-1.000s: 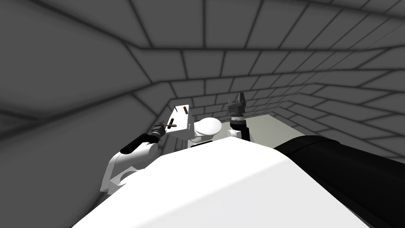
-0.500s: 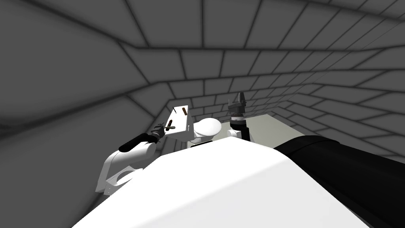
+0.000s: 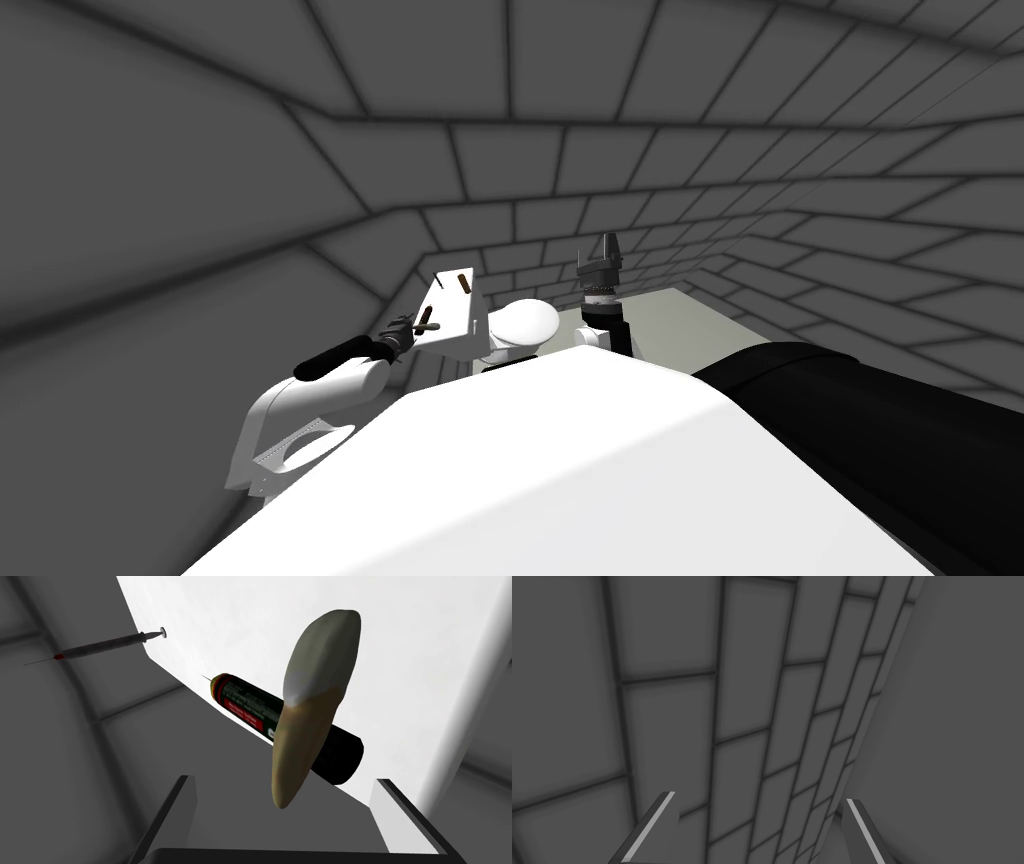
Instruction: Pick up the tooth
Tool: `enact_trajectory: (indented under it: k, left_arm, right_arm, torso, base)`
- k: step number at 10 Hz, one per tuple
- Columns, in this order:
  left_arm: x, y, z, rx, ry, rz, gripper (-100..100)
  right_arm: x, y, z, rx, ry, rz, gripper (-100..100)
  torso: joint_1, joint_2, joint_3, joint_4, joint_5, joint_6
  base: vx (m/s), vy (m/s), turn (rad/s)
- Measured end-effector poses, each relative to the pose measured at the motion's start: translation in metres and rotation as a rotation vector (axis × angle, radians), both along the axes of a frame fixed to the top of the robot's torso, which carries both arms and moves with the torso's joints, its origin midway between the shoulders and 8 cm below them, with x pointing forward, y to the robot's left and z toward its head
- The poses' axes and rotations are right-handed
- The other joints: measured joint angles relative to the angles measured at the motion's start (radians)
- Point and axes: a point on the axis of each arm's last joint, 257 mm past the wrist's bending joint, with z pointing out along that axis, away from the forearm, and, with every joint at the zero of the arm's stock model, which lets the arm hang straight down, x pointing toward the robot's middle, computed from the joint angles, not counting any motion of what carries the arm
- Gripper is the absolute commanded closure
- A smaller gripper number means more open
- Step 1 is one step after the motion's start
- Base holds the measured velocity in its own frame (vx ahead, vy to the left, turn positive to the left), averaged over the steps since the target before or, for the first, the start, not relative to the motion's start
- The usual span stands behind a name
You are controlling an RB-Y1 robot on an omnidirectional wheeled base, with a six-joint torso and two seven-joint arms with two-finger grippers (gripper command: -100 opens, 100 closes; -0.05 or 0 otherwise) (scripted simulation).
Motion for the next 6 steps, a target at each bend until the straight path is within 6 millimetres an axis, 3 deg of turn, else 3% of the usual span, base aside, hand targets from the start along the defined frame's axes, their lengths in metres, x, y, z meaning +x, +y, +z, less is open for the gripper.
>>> enact_trajectory:
  k: [6]
  left_arm:
    - [-0.019, 0.002, -0.003, 0.021, 0.091, 0.000, -100]
  right_arm:
    - [0.000, 0.000, 0.000, 0.000, 0.000, 0.000, 0]
  torso:
    - [0.000, 0.000, 0.000, 0.000, 0.000, 0.000]
  base:
    - [0.033, -0.006, -0.023]
